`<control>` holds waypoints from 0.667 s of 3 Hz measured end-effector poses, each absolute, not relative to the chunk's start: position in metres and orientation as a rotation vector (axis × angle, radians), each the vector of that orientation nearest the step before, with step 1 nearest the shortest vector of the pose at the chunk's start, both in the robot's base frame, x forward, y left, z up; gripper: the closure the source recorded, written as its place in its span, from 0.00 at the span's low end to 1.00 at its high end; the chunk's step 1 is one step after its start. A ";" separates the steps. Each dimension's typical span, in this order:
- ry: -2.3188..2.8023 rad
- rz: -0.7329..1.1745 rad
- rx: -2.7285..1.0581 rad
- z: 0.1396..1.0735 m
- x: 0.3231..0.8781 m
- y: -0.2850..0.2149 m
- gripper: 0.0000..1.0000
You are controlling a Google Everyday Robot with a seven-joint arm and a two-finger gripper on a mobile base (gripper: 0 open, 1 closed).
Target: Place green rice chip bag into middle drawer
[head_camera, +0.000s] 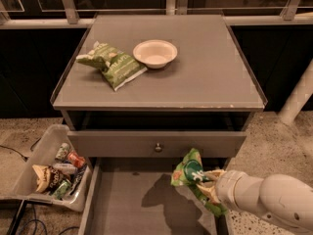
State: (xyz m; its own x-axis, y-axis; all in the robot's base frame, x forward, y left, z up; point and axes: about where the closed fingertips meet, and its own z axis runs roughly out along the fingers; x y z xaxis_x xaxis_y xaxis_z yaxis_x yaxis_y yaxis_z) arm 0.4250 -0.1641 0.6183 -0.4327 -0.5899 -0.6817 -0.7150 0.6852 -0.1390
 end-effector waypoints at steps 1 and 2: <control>2.166 0.227 -0.996 0.617 0.425 -0.163 1.00; 2.163 0.286 -0.994 0.601 0.429 -0.149 1.00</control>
Offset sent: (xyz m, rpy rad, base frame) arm 0.0085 0.0345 -0.0434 0.1059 0.0544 0.0403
